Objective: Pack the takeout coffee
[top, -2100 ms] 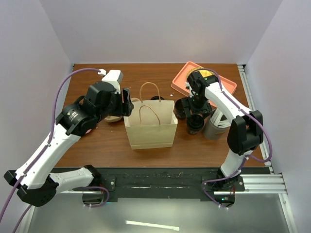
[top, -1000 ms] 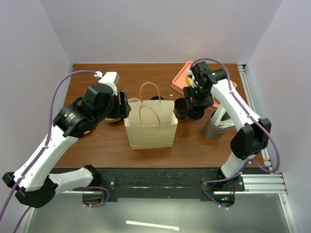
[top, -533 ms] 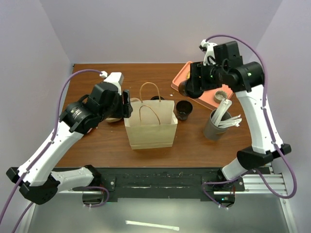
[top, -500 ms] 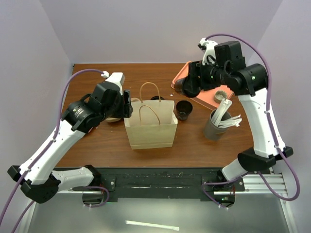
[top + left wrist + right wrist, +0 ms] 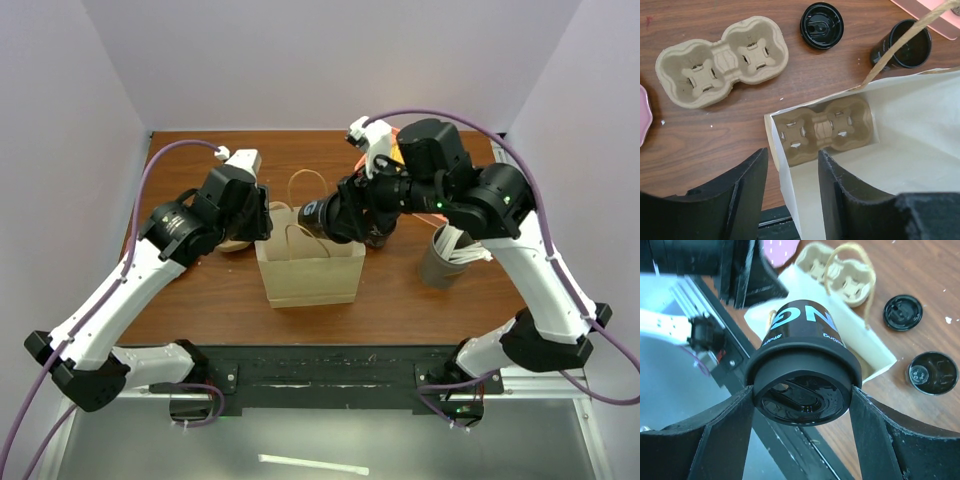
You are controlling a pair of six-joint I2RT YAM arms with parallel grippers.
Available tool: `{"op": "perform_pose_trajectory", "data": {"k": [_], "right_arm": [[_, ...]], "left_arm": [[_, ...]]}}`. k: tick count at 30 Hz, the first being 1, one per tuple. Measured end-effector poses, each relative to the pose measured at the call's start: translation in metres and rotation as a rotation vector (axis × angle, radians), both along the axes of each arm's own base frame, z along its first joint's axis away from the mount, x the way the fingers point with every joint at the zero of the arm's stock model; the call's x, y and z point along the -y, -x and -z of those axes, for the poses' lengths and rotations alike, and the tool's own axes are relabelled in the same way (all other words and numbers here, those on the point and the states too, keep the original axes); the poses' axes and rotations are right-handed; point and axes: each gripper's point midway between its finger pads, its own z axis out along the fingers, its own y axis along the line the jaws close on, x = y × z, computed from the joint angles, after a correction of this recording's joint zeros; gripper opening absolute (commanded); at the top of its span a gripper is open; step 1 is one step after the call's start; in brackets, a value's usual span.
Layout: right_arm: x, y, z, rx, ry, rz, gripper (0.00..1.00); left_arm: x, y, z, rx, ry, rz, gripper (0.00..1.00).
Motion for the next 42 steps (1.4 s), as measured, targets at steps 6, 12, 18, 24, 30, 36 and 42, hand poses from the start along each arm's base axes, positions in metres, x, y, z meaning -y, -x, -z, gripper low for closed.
{"op": "perform_pose_trajectory", "data": {"k": [6, 12, 18, 24, 30, 36, 42], "right_arm": [[-0.007, -0.001, 0.02, 0.006, 0.085, -0.011, 0.34], [-0.009, -0.011, 0.037, 0.032, 0.177, 0.001, 0.34], [-0.011, -0.027, 0.053, 0.055, 0.264, 0.03, 0.34], [-0.019, -0.034, 0.069, 0.065, 0.331, 0.032, 0.34], [-0.024, -0.032, 0.084, 0.061, 0.381, 0.017, 0.33], [-0.027, -0.011, 0.108, 0.07, 0.436, -0.053, 0.32], [-0.025, 0.022, 0.125, 0.093, 0.471, -0.134, 0.3]], "left_arm": [[0.002, -0.003, -0.001, 0.008, 0.007, 0.001, 0.43], [0.003, -0.005, 0.002, 0.017, 0.005, 0.007, 0.43], [0.002, -0.006, 0.003, 0.021, -0.006, 0.014, 0.45], [0.002, -0.007, 0.003, 0.022, -0.005, 0.012, 0.45], [0.001, -0.006, 0.0, 0.031, 0.003, 0.011, 0.45], [-0.003, -0.008, 0.0, 0.031, 0.003, -0.005, 0.44], [-0.003, -0.01, 0.005, 0.015, -0.009, -0.007, 0.36]]}}
